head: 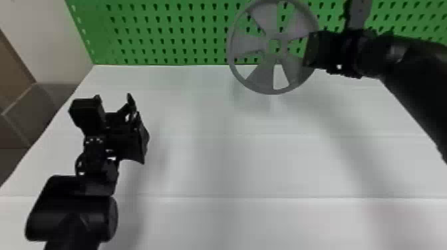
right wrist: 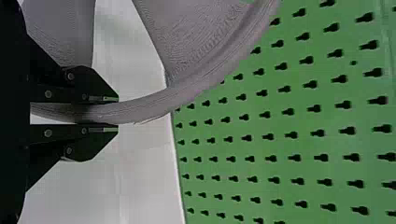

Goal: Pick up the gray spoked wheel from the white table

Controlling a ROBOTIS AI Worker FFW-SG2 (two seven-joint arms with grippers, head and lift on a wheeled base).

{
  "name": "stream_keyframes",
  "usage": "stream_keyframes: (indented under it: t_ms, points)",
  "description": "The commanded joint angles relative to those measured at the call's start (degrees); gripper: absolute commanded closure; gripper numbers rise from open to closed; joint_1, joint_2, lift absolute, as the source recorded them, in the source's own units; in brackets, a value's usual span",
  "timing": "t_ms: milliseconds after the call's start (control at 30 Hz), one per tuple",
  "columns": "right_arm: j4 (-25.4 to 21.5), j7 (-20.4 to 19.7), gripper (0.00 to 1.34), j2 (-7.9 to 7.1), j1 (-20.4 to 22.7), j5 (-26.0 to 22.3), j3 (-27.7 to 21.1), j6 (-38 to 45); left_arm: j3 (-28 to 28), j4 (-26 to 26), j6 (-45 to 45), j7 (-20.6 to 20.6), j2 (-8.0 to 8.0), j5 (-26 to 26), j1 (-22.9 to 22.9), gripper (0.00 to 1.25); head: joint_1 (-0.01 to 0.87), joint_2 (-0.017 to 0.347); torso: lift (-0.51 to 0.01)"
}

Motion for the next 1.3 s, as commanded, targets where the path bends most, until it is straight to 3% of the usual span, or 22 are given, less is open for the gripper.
stream_keyframes:
  t_ms: [0, 167, 600, 1033, 1267]
  points:
    - [-2.9, 0.0, 1.07, 0.34, 1.4, 2.4, -3.4, -3.8, 0.2, -0.2, 0.0, 0.0, 0.0, 0.1, 0.2, 0.49, 0.779, 0.074, -0.079]
    - [-7.2, 0.0, 1.08, 0.51, 2.6, 8.1, -6.5, -2.9, 0.4, -0.3, 0.0, 0.0, 0.0, 0.2, 0.3, 0.49, 0.779, 0.074, -0.079]
    - [-12.5, -0.1, 1.08, 1.04, 5.9, 13.0, -7.9, -5.1, 0.4, -0.6, 0.0, 0.0, 0.0, 0.3, 0.4, 0.49, 0.779, 0.074, -0.079]
    - [-28.0, 0.0, 1.08, 5.52, 20.6, 22.4, -18.8, -7.1, 0.6, -1.3, 0.0, 0.0, 0.0, 0.8, 0.7, 0.49, 0.779, 0.074, -0.079]
    - [-32.4, 1.2, 1.08, 7.9, 27.3, 28.9, -19.9, -13.1, 0.3, -1.4, 0.0, 0.0, -0.09, 1.6, 0.7, 0.49, 0.779, 0.074, -0.079]
